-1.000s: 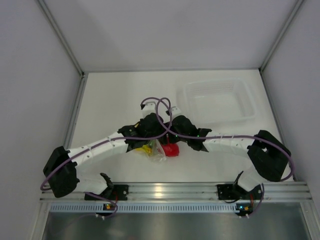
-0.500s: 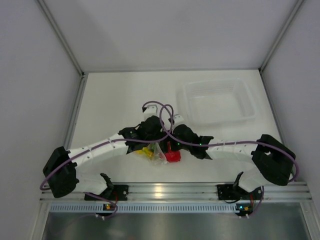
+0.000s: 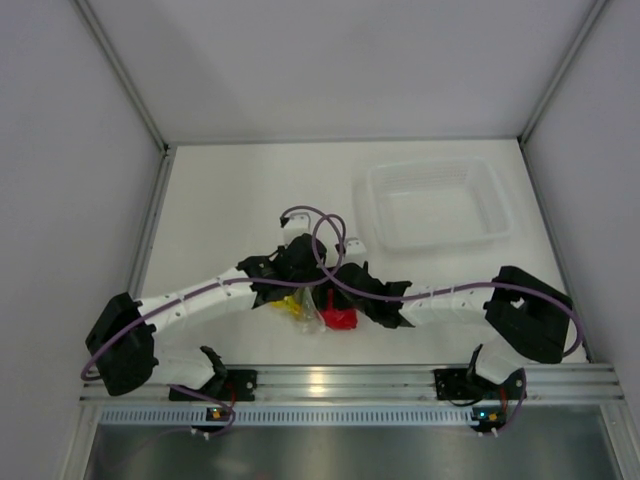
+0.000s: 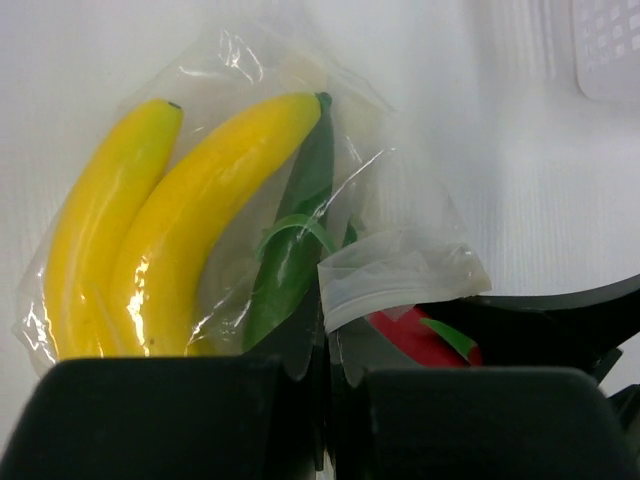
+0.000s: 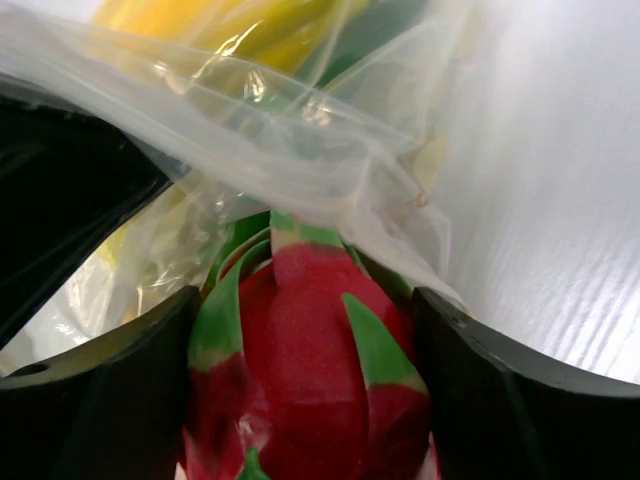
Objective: Open the zip-top bag and remove the fake food
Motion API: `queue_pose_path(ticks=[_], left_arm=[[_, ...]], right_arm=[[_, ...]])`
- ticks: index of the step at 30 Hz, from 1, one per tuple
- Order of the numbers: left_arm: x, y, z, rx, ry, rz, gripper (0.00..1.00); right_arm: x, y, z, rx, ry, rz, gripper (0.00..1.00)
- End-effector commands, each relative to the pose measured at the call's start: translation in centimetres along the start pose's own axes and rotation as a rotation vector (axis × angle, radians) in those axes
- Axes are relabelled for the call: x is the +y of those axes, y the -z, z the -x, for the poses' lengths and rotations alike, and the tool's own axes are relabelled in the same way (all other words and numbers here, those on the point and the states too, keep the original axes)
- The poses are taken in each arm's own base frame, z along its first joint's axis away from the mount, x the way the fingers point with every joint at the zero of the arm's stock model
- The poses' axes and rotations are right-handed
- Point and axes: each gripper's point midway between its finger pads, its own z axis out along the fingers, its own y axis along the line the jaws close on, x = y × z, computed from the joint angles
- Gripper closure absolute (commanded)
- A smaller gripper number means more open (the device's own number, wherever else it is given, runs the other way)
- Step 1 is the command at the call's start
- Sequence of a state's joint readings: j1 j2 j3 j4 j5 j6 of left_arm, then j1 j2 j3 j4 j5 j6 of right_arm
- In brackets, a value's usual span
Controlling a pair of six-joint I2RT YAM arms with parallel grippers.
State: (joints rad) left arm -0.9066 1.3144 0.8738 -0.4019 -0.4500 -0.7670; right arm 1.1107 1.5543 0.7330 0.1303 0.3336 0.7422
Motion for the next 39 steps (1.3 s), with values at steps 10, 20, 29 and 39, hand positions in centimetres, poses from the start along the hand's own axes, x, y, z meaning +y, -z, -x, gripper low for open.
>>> queue_pose_path(ticks=[10, 20, 29, 39], left_arm=[[-1.1, 0.0, 2.9, -0.133, 0.120, -0.036, 1.00], [-0.7, -0.4, 2.5, -0.130, 0.117, -0.018, 1.00], [-0.9, -0.6, 2.1, -0.115, 0.109, -0.020, 1.00], [-1.2, -0.5, 1.6, -0.095, 0.120, -0.046, 1.00]], right_arm=[[-0.4, 1.7, -6.1, 0.169, 0.136, -0.065, 0.89], [2.1, 3.9, -1.6, 0.075, 0.139, 0.006, 1.00], [2.9, 5.5, 2.4, -0.012, 0.172, 0.018, 1.00], [5.1, 6.9, 7.3, -0.109, 0.148, 0.072, 1.00]])
